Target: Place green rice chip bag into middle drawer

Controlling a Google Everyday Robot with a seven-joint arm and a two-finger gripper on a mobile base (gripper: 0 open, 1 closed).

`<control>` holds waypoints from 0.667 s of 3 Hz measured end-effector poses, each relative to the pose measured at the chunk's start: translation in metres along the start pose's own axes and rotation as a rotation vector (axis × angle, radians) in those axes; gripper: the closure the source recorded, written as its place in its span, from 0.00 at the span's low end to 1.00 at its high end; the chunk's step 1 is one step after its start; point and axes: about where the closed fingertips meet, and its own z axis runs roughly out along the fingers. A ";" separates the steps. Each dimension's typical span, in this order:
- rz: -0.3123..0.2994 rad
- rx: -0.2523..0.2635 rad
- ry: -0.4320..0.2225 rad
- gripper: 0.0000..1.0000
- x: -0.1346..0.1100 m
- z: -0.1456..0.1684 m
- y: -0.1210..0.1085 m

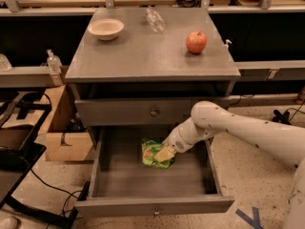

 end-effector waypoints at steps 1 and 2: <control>-0.001 -0.004 0.001 0.05 0.000 0.002 0.001; -0.001 -0.006 0.002 0.00 0.000 0.003 0.002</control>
Offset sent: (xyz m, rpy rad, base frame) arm -0.0008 0.0012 -0.0012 0.0004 0.0024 0.0023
